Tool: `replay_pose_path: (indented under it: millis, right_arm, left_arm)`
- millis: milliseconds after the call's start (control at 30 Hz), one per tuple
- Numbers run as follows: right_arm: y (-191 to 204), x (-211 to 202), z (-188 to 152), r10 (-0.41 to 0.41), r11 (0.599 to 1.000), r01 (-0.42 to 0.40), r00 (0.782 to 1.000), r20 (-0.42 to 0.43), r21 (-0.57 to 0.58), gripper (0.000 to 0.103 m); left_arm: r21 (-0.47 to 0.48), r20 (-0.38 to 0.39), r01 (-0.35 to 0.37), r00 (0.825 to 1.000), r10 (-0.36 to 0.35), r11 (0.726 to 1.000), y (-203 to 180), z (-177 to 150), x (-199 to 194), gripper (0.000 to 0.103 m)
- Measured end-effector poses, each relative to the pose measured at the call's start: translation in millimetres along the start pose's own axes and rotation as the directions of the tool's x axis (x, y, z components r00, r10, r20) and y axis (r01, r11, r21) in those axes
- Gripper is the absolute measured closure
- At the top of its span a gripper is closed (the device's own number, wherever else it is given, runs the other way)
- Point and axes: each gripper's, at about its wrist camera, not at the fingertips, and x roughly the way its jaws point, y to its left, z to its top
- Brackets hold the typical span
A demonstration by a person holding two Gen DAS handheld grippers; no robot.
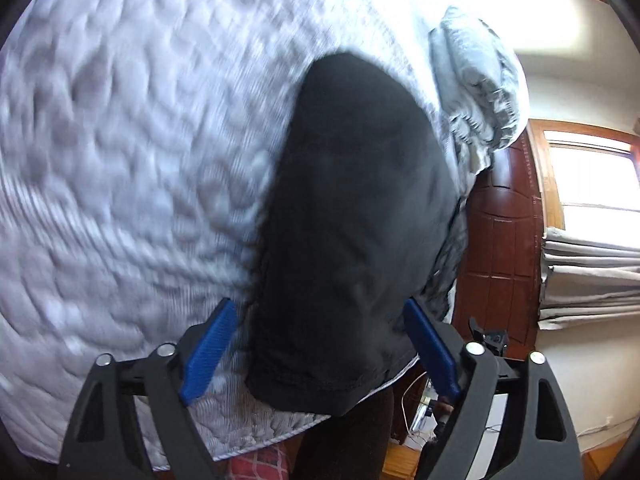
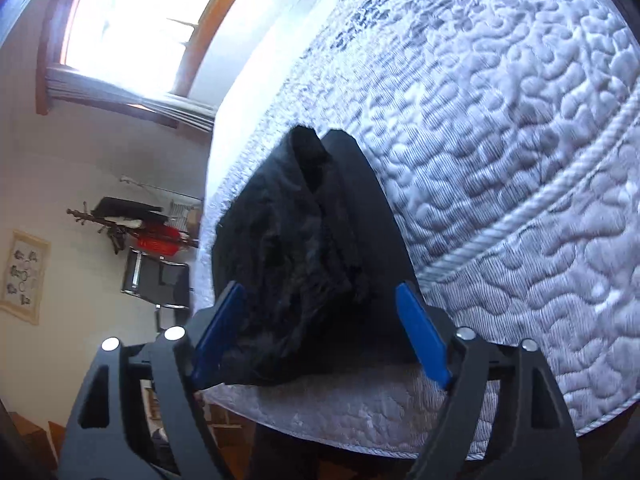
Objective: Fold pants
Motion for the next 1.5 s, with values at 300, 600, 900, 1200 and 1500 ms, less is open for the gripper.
replay_pose_path:
  millis: [300, 600, 900, 1200, 1500]
  right_arm:
    - [-18.2, 26.6, 35.2, 0.125, 0.991, -0.129, 0.984, -0.123, -0.023, 0.013]
    - [-23.8, 57.9, 42.5, 0.142, 0.985, -0.161, 0.964, -0.224, -0.066, 0.013]
    - [-28.1, 83.1, 44.8, 0.188, 0.977, -0.208, 0.944, -0.271, -0.044, 0.010]
    - [-26.6, 110.6, 48.6, 0.181, 0.975, -0.214, 0.921, -0.346, -0.059, 0.006]
    - [-7.4, 130.8, 50.7, 0.161, 0.974, -0.208, 0.914, -0.372, -0.089, 0.009]
  left_arm:
    - [0.009, -0.072, 0.054, 0.996, -0.053, 0.999, -2.9, 35.2, 4.5, 0.005]
    - [0.136, -0.120, -0.047, 0.991, 0.064, 0.990, -19.8, 40.8, 28.6, 0.005]
    - [0.149, -0.176, 0.007, 0.984, 0.019, 0.989, -29.2, 40.0, 59.3, 0.005]
    - [0.180, -0.211, -0.011, 0.976, 0.050, 0.984, -38.4, 39.2, 79.4, 0.004]
    - [0.153, -0.222, 0.022, 0.975, 0.013, 0.988, -35.7, 41.0, 76.3, 0.025]
